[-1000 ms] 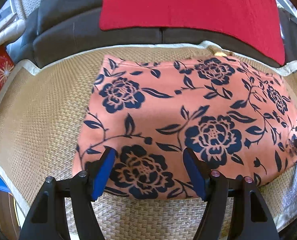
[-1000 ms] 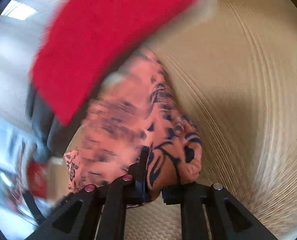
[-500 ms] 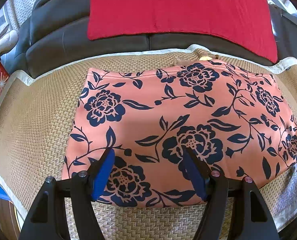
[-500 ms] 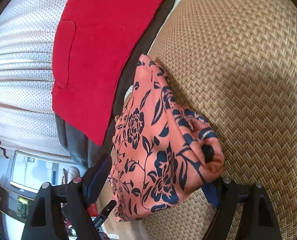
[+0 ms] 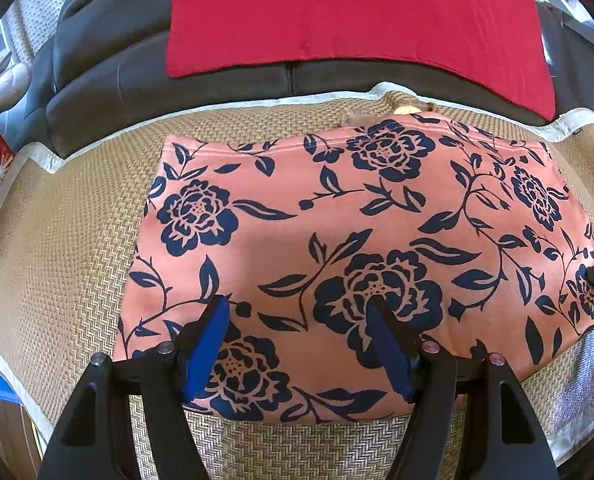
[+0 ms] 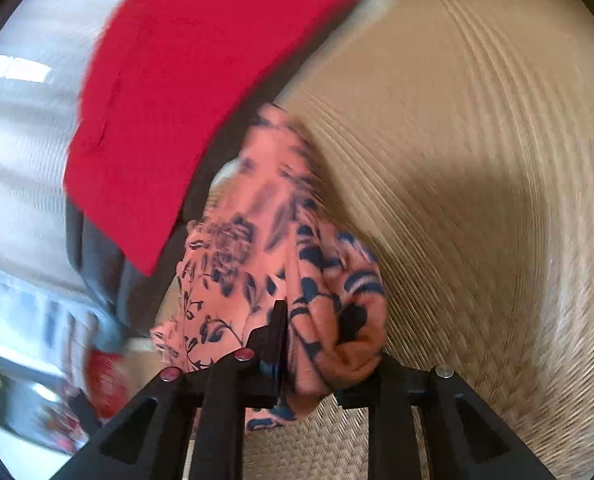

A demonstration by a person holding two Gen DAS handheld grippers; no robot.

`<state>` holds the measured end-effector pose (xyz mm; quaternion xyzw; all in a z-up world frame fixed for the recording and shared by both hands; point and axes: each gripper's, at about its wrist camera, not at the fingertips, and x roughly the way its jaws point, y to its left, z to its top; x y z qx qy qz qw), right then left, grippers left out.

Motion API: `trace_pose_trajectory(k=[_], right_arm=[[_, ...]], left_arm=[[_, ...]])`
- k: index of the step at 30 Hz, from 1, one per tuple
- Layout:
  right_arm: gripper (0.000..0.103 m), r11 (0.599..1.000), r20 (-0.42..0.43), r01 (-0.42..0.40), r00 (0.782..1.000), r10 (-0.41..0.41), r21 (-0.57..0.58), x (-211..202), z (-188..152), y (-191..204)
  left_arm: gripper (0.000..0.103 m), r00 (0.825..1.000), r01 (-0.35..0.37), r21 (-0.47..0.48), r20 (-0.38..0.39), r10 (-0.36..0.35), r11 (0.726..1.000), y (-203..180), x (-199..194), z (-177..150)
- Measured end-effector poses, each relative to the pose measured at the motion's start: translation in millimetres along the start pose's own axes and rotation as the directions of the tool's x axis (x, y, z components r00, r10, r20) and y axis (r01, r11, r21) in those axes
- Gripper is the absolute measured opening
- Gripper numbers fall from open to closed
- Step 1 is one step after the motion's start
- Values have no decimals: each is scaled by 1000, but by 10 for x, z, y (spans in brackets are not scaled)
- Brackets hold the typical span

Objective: Fold small clothes

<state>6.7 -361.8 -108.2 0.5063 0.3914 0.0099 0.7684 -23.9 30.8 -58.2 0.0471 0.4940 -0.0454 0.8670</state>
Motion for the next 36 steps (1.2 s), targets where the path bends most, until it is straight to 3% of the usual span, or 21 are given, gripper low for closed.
trace_pose_trajectory(k=[3, 8, 10, 11, 15, 17, 18, 25, 27, 30, 36], right_arm=[[84, 994, 42, -103, 994, 101, 46, -76, -27, -53], [87, 991, 18, -131, 991, 130, 26, -5, 28, 73], [84, 991, 20, -131, 991, 130, 15, 39, 36, 127], [78, 992, 29, -128, 991, 128, 8, 44, 42, 141], [37, 997, 24, -76, 997, 76, -10, 132, 155, 196], [27, 998, 17, -52, 998, 53, -27, 118, 141, 186], [16, 998, 19, -28, 999, 29, -51, 132, 131, 215], [14, 965, 99, 93, 993, -71, -243, -21, 55, 593], [18, 978, 71, 79, 995, -66, -195, 84, 55, 514], [18, 997, 39, -8, 999, 11, -83, 171, 75, 301], [19, 997, 11, -73, 997, 73, -20, 278, 113, 216]], left_arm=[[71, 1000, 2, 8, 0, -2, 1000, -17, 6, 18], [71, 1000, 18, 10, -4, -18, 1000, -93, 22, 52], [71, 1000, 20, 26, 5, -21, 999, -150, 13, 69], [71, 1000, 22, 29, 5, -22, 999, -173, 18, 79], [71, 999, 37, 27, -7, -36, 999, -243, 88, 137], [71, 999, 42, 30, -14, -42, 999, -278, 136, 153], [71, 999, 38, 38, -26, -37, 999, -305, 191, 156], [82, 999, 12, 37, -42, -11, 999, -346, 364, 170], [82, 999, 21, 31, -46, -20, 999, -324, 375, 183], [83, 999, 24, 32, -44, -23, 999, -307, 387, 192], [83, 999, 22, 24, -40, -21, 999, -275, 390, 182]])
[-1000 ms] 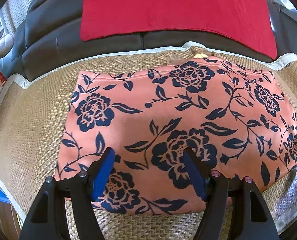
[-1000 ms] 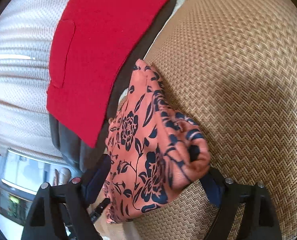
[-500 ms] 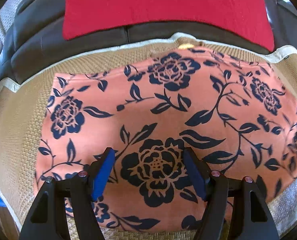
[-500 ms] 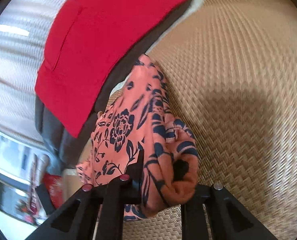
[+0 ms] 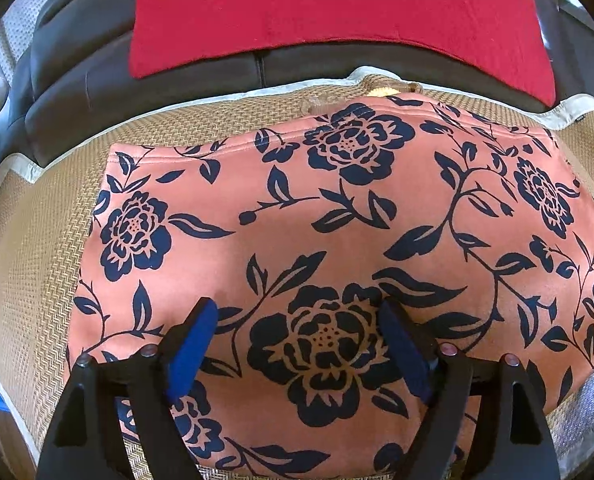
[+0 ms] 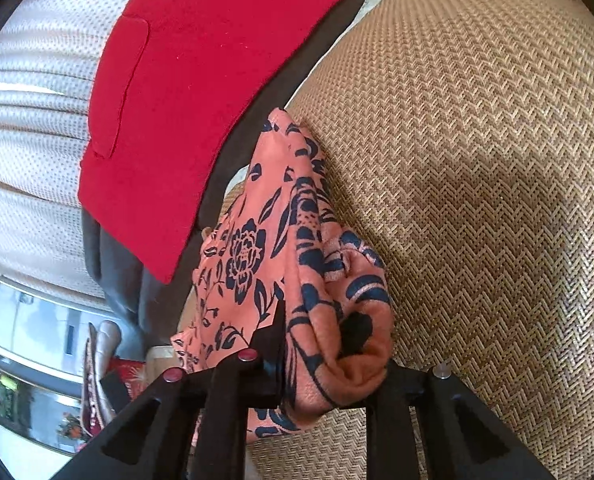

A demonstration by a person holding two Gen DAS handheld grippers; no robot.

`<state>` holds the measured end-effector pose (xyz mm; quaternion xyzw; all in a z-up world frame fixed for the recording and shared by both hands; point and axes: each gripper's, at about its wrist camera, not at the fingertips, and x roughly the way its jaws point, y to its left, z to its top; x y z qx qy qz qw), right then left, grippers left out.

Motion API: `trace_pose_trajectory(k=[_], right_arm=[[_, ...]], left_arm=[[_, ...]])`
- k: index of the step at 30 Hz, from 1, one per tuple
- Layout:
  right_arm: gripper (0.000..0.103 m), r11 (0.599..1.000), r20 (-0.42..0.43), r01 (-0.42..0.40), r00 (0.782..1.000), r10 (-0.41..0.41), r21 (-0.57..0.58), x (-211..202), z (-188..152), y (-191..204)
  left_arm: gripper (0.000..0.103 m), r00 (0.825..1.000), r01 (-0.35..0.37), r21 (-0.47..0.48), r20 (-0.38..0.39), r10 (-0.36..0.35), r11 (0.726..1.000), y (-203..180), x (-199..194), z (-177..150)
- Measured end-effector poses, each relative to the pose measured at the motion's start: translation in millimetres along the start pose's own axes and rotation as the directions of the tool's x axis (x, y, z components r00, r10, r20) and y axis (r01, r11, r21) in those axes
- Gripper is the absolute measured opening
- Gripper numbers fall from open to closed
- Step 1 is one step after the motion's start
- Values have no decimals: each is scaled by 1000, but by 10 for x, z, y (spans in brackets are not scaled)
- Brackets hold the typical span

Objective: Fold small clothes

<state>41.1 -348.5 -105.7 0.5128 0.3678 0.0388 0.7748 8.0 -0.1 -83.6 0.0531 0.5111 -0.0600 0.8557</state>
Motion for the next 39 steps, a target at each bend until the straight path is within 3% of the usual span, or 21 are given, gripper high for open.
trace_pose_trajectory(k=[3, 8, 10, 12, 14, 16, 17, 19, 23, 26, 32, 34, 37, 39], right_arm=[[19, 1000, -17, -19, 1000, 19, -11, -14, 33, -108], [13, 967, 17, 134, 991, -134, -218, -98, 10, 232], [12, 940, 49, 176, 984, -169, -292, -135, -44, 413], [17, 931, 13, 207, 977, -213, -301, 7, -22, 348], [20, 957, -62, 177, 979, -196, -229, 96, 6, 147], [30, 982, -80, 93, 991, -107, -164, 14, 24, 11], [33, 983, -75, 81, 993, -95, -167, -43, 55, 11], [33, 984, -69, 52, 996, -64, -168, -136, 139, 9], [33, 982, -86, 36, 995, -53, -186, -111, 508, 61], [33, 981, -182, -13, 983, -24, -195, 201, 805, 120], [32, 952, -331, 40, 933, -144, -303, 1047, 1197, 418], [12, 908, -289, 88, 932, -220, -409, 1127, 1181, 632], [9, 833, -95, 188, 956, -276, -520, 903, 1084, 997], [11, 807, -53, 245, 945, -323, -537, 885, 1057, 1021]], left_arm=[[83, 1000, 4, 3, -5, -4, 1000, 9, 4, 9], [83, 1000, -18, 7, -12, 19, 1000, 2, -58, 54], [83, 999, -16, -18, 38, 17, 1000, -8, -210, 68], [83, 994, 16, -8, 111, -15, 1000, -74, -369, 43], [83, 997, 7, 70, 81, -13, 998, -240, -255, -19], [88, 1000, -19, 130, 18, 17, 991, -336, -35, -108], [93, 999, -21, 84, 46, 17, 996, -275, -57, -130], [94, 1000, 11, 49, 19, -12, 999, -201, -43, -124], [95, 1000, 15, 61, 25, -17, 998, -156, -67, -108], [95, 1000, 6, 58, 30, -8, 998, -138, -114, -94], [97, 1000, -2, 60, 30, 0, 998, -157, -84, -126], [97, 1000, 0, 62, 29, -2, 998, -148, -74, -106], [99, 999, 7, 65, 32, -9, 998, -140, -73, -102], [101, 999, -2, 59, 37, 0, 998, -140, -57, -104]])
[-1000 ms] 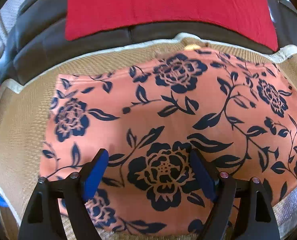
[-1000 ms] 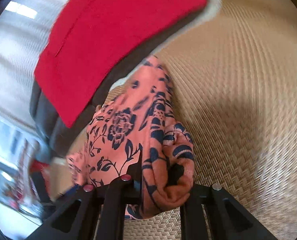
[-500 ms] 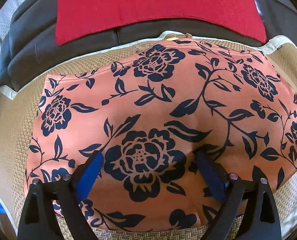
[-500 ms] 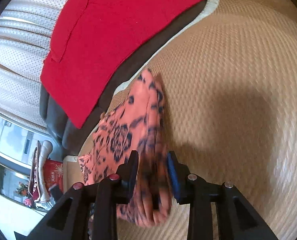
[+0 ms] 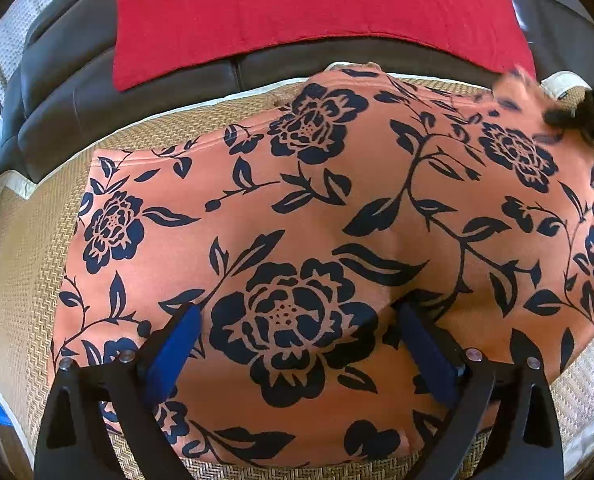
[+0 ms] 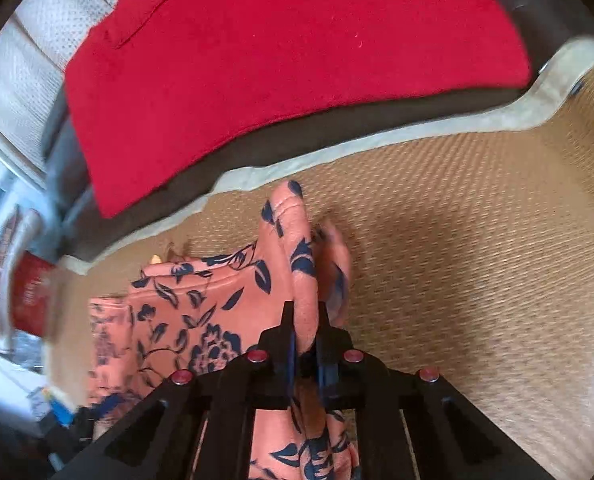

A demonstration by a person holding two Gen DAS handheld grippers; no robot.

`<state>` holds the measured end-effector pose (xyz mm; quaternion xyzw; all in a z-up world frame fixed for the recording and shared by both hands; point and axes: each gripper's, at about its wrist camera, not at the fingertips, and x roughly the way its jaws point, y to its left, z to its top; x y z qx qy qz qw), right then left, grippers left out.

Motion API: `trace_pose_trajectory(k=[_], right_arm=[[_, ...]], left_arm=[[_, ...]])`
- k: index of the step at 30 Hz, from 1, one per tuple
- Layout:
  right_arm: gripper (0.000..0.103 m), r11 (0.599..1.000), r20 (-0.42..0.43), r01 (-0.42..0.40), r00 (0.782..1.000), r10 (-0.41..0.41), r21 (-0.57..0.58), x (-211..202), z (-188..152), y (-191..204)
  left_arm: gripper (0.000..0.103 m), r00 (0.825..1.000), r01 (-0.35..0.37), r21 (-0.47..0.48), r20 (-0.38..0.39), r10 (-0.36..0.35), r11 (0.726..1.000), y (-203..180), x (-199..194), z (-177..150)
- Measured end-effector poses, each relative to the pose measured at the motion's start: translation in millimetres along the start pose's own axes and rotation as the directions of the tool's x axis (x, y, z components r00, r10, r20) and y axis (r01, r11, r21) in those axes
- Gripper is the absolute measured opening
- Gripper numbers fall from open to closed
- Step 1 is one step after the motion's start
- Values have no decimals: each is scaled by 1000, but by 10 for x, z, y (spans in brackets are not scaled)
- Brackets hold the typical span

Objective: Fold small clothes

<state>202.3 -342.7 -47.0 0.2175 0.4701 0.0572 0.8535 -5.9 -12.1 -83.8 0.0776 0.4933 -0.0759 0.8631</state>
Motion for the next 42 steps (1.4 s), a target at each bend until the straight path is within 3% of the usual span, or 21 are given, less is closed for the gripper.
trace_pose_trajectory(k=[3, 5, 6, 7, 9, 11, 12, 15, 18, 20, 22, 24, 26, 28, 29, 30, 33, 35, 38, 41, 42], right_arm=[[16, 996, -77, 54, 996, -48, 65, 211, -106, -153], [30, 994, -34, 65, 997, -62, 91, 99, -197, -183], [41, 992, 5, 77, 997, -78, 99, -14, -250, -157], [62, 991, 40, 78, 996, -83, 110, -127, -305, -154], [76, 989, 140, 57, 987, -77, 138, -407, -453, -33], [77, 990, 194, -41, 981, 15, 133, -626, -636, 95], [81, 982, 192, -137, 975, 111, 130, -680, -744, 140], [84, 919, 100, -336, 941, 322, 208, -376, -1043, 164], [78, 911, 8, -250, 965, 262, 327, -6, -1222, -176], [79, 886, 70, -295, 955, 289, 358, -112, -1246, -244], [85, 914, 94, -254, 967, 237, 315, -286, -1213, -212], [88, 935, 110, -229, 972, 207, 271, -395, -1217, -148], [88, 939, 100, -235, 971, 216, 252, -374, -1237, -94], [87, 945, 67, -221, 975, 211, 242, -241, -1254, -40], [87, 943, 50, -215, 977, 209, 253, -189, -1287, -34], [87, 941, 42, -213, 977, 209, 263, -116, -1324, -14], [87, 944, 49, -212, 977, 207, 253, -86, -1299, 21], [87, 942, 47, -214, 977, 209, 258, -113, -1296, 0], [87, 942, 44, -215, 977, 211, 256, -186, -1328, -27], [87, 948, 32, -193, 981, 191, 255, -212, -1320, -2], [87, 948, 25, -185, 982, 185, 261, -187, -1264, 39]], left_arm=[[101, 1000, 8, -1, -6, -8, 1000, 35, 5, -4], [101, 1000, 21, -7, -9, -21, 1000, 62, 19, -19], [101, 1000, 20, -8, -9, -20, 1000, 61, 24, -19], [101, 1000, 17, -9, -8, -17, 1000, 59, 24, -20], [101, 1000, 13, -11, -9, -13, 1000, 64, 33, -20], [101, 1000, 11, -15, -9, -11, 1000, 60, 30, -31], [101, 1000, 13, -16, -10, -13, 1000, 64, 34, -29], [101, 999, 36, -24, -22, -36, 999, 79, 17, -8], [100, 996, 80, -95, -32, -84, 992, 376, -65, -16], [100, 999, 41, -179, 4, -41, 983, 777, -207, -158], [100, 1000, -6, -292, 0, 6, 956, 1238, -283, -400], [99, 998, 19, -444, -45, -43, 896, 1684, -242, -694], [98, 994, 27, -525, -77, -79, 851, 1889, -159, -879], [96, 995, 29, -510, -68, -74, 860, 1894, -130, -911], [71, 997, 12, -477, -60, -46, 879, 1857, -141, -880], [33, 996, 36, -449, -54, -68, 893, 1827, -124, -811], [22, 993, 54, -466, -71, -98, 883, 1890, -66, -649], [18, 1000, 1, -412, -20, -9, 911, 1910, -188, -510], [17, 993, -94, -329, 40, 113, 940, 1851, -342, -423], [18, 989, -140, -296, -77, 123, 945, 1799, -96, -517], [24, 990, -139, -295, -73, 122, 945, 1792, -69, -573]])
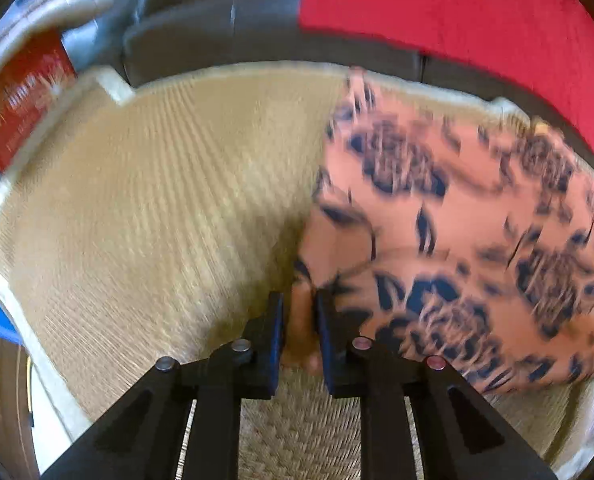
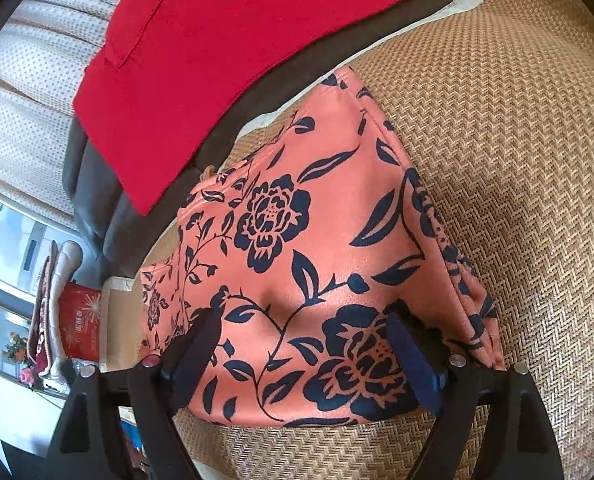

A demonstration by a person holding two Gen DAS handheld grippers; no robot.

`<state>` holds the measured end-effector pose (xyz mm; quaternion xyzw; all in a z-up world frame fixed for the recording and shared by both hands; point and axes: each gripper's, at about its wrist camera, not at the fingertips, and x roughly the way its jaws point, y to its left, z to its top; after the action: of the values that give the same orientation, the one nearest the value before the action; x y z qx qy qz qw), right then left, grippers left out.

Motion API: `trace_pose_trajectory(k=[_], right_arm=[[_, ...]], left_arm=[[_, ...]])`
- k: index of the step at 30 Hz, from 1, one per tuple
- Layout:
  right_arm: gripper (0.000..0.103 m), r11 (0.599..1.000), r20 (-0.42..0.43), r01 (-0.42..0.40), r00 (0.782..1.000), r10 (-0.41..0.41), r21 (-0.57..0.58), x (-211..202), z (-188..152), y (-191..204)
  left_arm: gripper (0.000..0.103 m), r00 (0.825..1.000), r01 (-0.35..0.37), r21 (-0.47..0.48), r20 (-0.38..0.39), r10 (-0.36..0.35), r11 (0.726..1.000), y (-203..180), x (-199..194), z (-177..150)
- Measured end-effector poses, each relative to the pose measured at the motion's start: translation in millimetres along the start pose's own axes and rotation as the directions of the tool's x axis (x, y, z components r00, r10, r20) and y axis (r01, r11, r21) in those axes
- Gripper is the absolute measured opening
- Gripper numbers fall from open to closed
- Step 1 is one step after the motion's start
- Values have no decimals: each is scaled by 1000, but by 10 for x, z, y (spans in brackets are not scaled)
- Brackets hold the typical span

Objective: Fold small clothes

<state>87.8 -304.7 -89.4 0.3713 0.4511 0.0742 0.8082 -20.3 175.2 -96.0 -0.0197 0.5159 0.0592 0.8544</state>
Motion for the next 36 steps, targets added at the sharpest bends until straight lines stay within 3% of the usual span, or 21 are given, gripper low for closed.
trace_pose_trajectory(k=[1, 3, 6, 9, 10, 12, 14, 17, 20, 25, 27, 29, 31, 33, 36], right_arm=[[87, 1000, 6, -4, 1000, 4, 4, 2, 35, 42], [87, 999, 33, -37, 999, 37, -14, -71, 141, 158], [89, 996, 26, -77, 997, 78, -40, -17, 422, 328], [89, 994, -26, -113, 993, 113, 11, 301, 835, 296], [88, 996, -38, -88, 995, 89, 26, 422, 958, 231], [88, 997, -22, 45, 999, -44, 69, 622, 1206, 5], [88, 993, 10, 61, 998, -62, 101, 600, 1283, -59], [88, 998, 52, 52, 997, -54, 22, 375, 1121, 142], [88, 993, 57, 60, 997, -55, -100, 111, 664, 337], [89, 994, 2, -31, 1000, 31, -109, -153, -125, 312], [89, 995, -13, -52, 999, 51, -85, -165, -296, 254], [88, 997, -16, -60, 998, 60, -52, -101, -381, 149], [88, 1000, -5, -11, 1000, 11, 21, -37, -337, -59], [89, 997, 16, -52, 999, 51, 60, -129, -313, -56], [89, 995, 41, -83, 996, 85, -53, -260, -261, 183]], left_arm=[[30, 999, -28, 2, 28, 28, 1000, -2, -56, -20], [54, 999, -37, -11, 23, 37, 999, 0, -122, 2], [58, 999, -32, -7, 25, 32, 999, -51, -204, 20], [61, 999, -42, -3, 21, 43, 999, -122, -243, 43], [61, 999, -43, -3, 18, 43, 999, -181, -272, 44], [61, 999, -39, 0, 20, 39, 999, -205, -321, 37], [63, 999, -44, 4, 31, 44, 999, -239, -373, 40], [69, 997, -56, 7, 50, 55, 998, -252, -437, 8], [69, 998, -41, 21, 53, 40, 999, -337, -441, 19], [70, 997, -27, 41, 80, 24, 999, -440, -608, -64], [70, 996, -22, 51, 90, 17, 998, -448, -654, -95], [70, 995, -18, 59, 99, 12, 998, -456, -736, -121], [70, 994, -21, 64, 108, 14, 998, -454, -792, -117], [71, 992, -30, 56, 120, 23, 998, -428, -812, -91], [73, 992, -33, 45, 120, 28, 998, -407, -847, -100]])
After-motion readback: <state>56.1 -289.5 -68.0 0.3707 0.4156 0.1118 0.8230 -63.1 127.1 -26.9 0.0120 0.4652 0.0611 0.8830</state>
